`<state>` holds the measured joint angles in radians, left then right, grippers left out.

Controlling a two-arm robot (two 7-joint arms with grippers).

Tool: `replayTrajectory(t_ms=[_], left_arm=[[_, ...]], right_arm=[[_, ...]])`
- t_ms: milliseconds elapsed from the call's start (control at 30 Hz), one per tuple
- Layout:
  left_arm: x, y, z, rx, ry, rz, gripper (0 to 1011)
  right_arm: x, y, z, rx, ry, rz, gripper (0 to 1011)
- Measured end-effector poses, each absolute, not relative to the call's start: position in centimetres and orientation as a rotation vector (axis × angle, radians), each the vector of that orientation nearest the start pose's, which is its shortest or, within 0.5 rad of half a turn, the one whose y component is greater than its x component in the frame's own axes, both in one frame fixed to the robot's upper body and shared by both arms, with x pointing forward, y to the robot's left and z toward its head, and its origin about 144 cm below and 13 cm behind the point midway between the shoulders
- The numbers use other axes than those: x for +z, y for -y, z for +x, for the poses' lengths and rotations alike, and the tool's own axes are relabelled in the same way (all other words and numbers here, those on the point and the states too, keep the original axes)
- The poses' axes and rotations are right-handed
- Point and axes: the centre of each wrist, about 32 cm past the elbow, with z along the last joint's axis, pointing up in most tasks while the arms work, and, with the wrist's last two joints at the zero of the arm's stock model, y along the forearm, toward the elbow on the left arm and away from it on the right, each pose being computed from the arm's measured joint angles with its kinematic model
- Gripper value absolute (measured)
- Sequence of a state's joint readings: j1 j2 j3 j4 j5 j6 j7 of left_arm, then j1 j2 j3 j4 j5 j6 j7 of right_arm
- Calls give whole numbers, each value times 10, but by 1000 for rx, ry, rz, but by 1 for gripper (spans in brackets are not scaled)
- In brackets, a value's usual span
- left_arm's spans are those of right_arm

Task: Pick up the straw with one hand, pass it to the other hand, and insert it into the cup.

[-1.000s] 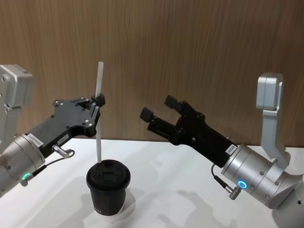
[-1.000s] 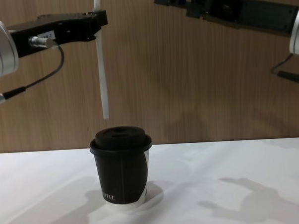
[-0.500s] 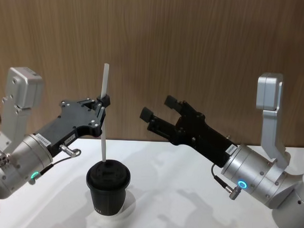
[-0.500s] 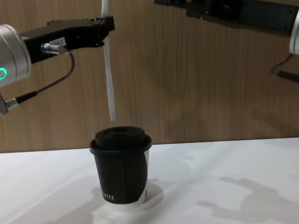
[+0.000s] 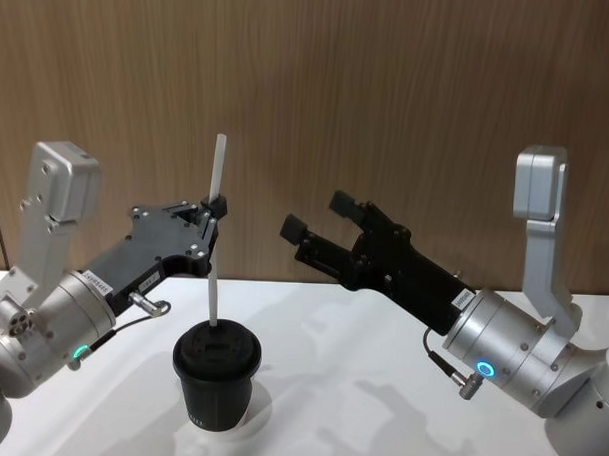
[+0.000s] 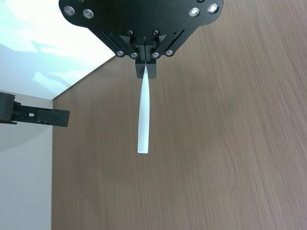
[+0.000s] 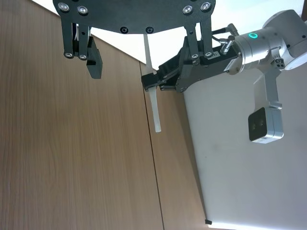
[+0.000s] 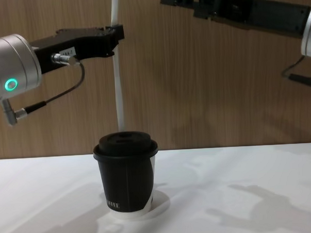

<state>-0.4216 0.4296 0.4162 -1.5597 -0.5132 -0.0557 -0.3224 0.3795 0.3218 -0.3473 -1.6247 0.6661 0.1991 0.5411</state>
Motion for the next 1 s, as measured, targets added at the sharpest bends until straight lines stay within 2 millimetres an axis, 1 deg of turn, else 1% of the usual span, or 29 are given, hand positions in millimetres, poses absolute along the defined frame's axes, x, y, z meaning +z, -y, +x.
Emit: replayTrajectory(t_ms=[1000], left_arm=[[1254, -230, 547, 851, 194, -172, 2]], right_arm=[[1273, 210, 530, -606, -68, 240, 1001]])
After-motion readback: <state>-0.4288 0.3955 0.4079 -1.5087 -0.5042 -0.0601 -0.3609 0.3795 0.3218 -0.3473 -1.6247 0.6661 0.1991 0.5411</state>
